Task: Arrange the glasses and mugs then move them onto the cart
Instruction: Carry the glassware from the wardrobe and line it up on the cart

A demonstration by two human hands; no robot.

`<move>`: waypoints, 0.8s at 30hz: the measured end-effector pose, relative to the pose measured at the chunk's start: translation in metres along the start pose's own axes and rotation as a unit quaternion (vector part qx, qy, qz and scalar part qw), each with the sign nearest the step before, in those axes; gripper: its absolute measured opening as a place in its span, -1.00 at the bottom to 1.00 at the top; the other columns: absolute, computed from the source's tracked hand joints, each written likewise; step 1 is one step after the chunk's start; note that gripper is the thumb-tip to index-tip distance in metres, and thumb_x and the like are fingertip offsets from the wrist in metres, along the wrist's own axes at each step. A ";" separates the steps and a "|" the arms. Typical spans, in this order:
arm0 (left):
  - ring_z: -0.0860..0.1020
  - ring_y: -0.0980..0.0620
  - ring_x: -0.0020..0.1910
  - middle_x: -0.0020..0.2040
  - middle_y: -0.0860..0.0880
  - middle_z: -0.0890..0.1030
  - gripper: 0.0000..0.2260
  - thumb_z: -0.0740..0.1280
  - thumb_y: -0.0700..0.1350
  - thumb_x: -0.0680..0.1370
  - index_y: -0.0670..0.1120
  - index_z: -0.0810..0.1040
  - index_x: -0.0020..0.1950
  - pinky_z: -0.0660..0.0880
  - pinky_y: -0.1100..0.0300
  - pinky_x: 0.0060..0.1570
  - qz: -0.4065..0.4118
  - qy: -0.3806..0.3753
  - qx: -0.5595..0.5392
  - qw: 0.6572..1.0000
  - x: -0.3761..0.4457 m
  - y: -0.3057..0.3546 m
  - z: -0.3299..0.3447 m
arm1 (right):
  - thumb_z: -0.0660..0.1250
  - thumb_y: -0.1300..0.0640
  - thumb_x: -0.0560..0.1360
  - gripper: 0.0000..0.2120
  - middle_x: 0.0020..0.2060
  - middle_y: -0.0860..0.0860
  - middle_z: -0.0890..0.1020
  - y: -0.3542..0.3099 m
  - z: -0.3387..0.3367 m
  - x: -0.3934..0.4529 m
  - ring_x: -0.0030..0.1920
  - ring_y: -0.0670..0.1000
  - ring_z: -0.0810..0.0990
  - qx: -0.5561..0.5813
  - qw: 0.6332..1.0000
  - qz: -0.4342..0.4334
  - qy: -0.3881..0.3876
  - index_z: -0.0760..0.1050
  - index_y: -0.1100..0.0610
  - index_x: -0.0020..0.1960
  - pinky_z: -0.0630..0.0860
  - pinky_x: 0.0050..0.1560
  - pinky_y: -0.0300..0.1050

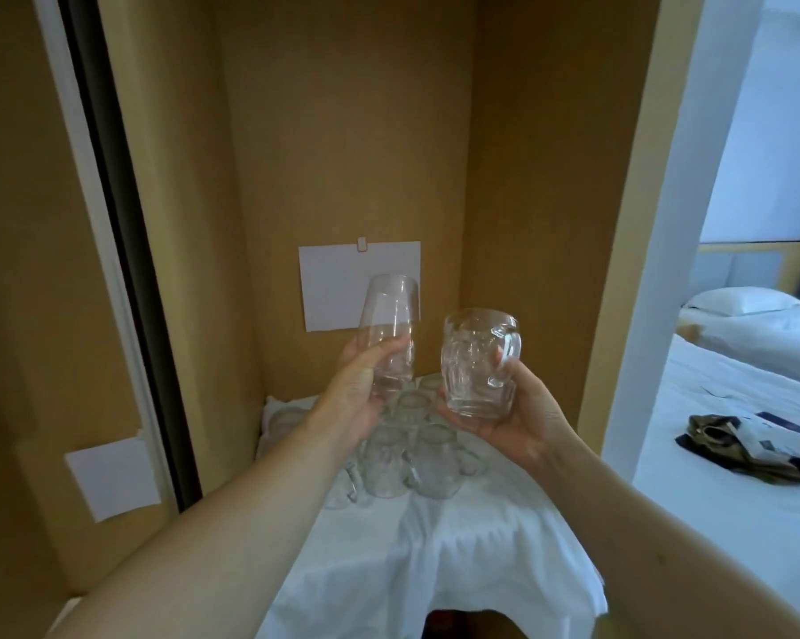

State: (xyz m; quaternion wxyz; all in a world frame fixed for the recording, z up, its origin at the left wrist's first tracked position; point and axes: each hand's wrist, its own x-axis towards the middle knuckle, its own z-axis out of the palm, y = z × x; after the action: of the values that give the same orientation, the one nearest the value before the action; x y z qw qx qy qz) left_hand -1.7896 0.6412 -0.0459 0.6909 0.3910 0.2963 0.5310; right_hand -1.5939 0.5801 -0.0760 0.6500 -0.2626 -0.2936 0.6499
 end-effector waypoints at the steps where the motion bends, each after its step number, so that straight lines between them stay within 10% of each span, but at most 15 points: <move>1: 0.64 -0.05 -0.17 0.02 -0.11 0.70 -0.47 0.58 -0.21 0.34 -0.01 0.52 0.26 0.58 0.09 -0.21 0.005 -0.007 0.005 1.000 -0.006 -0.005 0.009 | 0.44 0.09 0.46 -0.38 0.25 0.24 0.58 -0.005 -0.003 -0.008 0.24 0.27 0.56 -0.012 1.000 -0.007 -0.001 0.40 0.22 0.48 0.32 0.42 0.38; 9: 0.64 -0.08 -0.20 -0.13 -0.08 0.69 -0.52 0.52 -0.17 0.30 -0.11 0.57 0.21 0.56 0.09 -0.17 -0.058 -0.071 -0.009 0.996 -0.051 -0.064 0.090 | 0.70 0.11 0.14 -0.24 0.15 0.17 0.63 -0.068 -0.063 -0.104 0.15 0.19 0.62 -0.028 0.998 -0.037 -0.040 0.57 0.20 0.31 0.50 0.27 0.18; 12: 0.63 -0.05 -0.25 -0.16 -0.05 0.68 -0.65 0.54 -0.06 0.34 -0.09 0.62 0.09 0.57 0.09 -0.19 -0.091 -0.083 0.005 0.992 -0.072 -0.094 0.132 | 0.70 0.02 0.19 -0.07 0.24 0.16 0.57 -0.093 -0.089 -0.150 0.25 0.20 0.54 -0.029 0.998 -0.051 -0.012 0.42 0.19 0.47 0.27 0.46 0.29; 24: 0.66 -0.23 0.09 0.26 -0.12 0.61 -0.26 0.64 0.20 0.25 -0.01 0.49 0.34 0.63 -0.15 0.10 -0.148 -0.222 0.147 0.952 -0.148 -0.209 0.301 | 0.70 -0.06 0.16 -0.30 0.23 0.18 0.61 -0.184 -0.198 -0.330 0.25 0.22 0.58 -0.074 0.985 -0.124 0.098 0.63 0.17 0.23 0.32 0.44 0.34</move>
State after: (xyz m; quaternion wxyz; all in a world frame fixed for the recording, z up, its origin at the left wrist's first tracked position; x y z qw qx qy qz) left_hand -1.4756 0.4031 -0.0691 0.7449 0.5482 0.2645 0.2731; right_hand -1.3180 0.2547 -0.0931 0.7299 -0.3337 -0.3064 0.5119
